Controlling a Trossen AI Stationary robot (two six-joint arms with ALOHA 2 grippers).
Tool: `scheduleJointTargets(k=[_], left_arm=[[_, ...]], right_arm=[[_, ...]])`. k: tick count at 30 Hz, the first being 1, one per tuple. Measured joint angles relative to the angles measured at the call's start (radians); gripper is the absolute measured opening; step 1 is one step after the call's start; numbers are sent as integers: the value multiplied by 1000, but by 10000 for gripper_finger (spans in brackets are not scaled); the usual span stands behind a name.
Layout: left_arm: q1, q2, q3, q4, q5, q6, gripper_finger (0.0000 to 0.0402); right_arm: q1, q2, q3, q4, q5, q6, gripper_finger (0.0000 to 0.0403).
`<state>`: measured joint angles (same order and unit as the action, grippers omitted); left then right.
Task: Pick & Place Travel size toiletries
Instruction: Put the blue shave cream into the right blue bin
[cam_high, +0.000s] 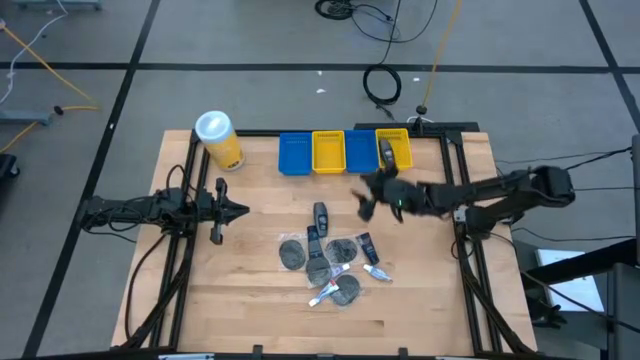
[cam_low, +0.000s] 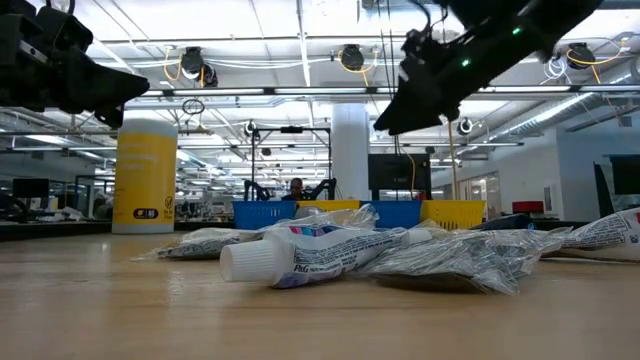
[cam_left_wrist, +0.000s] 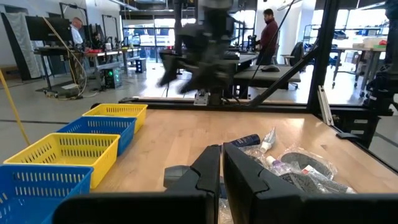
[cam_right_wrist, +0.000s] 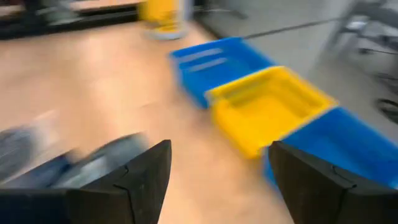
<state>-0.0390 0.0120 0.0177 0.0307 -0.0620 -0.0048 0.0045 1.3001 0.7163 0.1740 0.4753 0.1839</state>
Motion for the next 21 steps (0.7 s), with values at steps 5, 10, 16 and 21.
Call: scheduleJointTargets(k=[5,10,16,21], left_arm=[[0,0,0,0,0,0,19],[0,0,0,0,0,0,19],[0,0,0,0,0,0,19],[0,0,0,0,0,0,19]], right_arm=[[181,12,-44,-3,-1,88,255],[324,12,-113,-2,-26,208,255],[400,12,-190,-7,-56,329,255],[399,12,-245,-11,-57,406,258]])
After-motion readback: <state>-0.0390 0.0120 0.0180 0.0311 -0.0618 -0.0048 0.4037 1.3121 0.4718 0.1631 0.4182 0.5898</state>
